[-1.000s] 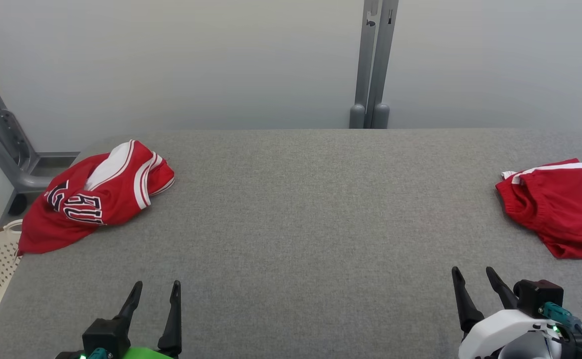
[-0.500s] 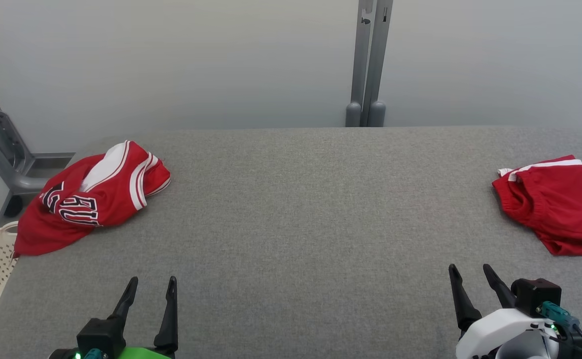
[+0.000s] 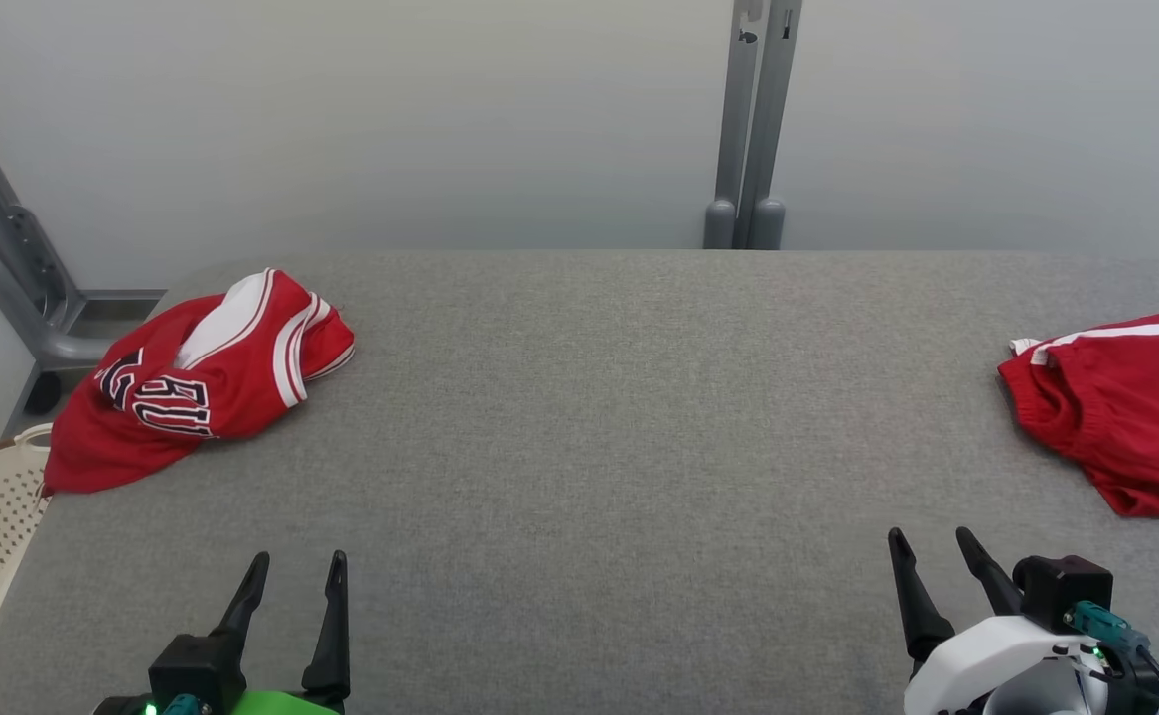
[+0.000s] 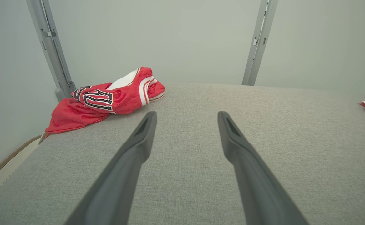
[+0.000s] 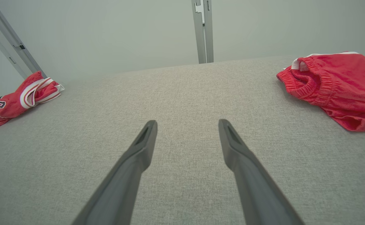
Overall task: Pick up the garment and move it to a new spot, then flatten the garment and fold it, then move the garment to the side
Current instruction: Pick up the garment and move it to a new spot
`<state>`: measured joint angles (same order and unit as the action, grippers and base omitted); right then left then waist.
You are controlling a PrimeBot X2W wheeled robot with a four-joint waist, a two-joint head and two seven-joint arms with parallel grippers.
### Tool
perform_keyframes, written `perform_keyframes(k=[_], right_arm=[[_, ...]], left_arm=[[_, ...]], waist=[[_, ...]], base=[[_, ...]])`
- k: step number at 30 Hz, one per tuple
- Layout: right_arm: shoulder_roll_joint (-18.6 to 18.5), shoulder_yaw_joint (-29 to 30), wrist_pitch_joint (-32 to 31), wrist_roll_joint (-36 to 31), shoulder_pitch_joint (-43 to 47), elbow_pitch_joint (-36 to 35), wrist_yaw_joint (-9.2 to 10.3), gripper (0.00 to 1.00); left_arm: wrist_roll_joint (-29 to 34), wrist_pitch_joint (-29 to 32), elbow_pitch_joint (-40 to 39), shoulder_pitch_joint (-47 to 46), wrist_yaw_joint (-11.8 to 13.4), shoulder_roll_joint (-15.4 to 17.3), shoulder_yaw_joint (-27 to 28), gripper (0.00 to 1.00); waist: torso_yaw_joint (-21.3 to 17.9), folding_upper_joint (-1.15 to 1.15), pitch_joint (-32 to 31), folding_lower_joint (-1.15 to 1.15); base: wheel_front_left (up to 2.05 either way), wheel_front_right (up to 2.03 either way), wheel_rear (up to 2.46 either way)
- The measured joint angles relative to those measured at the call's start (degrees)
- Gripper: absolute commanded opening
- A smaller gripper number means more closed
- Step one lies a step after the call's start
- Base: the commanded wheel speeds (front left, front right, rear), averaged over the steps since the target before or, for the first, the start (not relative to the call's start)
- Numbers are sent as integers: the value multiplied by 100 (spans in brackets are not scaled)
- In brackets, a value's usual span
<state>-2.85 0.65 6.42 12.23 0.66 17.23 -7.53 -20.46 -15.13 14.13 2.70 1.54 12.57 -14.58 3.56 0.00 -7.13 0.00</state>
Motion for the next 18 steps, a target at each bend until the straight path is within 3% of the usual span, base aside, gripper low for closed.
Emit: perform_keyframes(k=[8,18], right_arm=[[0,-100,41,92,43,3,0,100],[0,-321,172,268,43,122,0,100]], left_arm=[[15,0,93,23,-41,19,88,100],[53,20,97,24,0,192,101,100]], waist=[[363,0,6,0],[1108,0,3,0]], base=[[0,0,0],[0,0,0]])
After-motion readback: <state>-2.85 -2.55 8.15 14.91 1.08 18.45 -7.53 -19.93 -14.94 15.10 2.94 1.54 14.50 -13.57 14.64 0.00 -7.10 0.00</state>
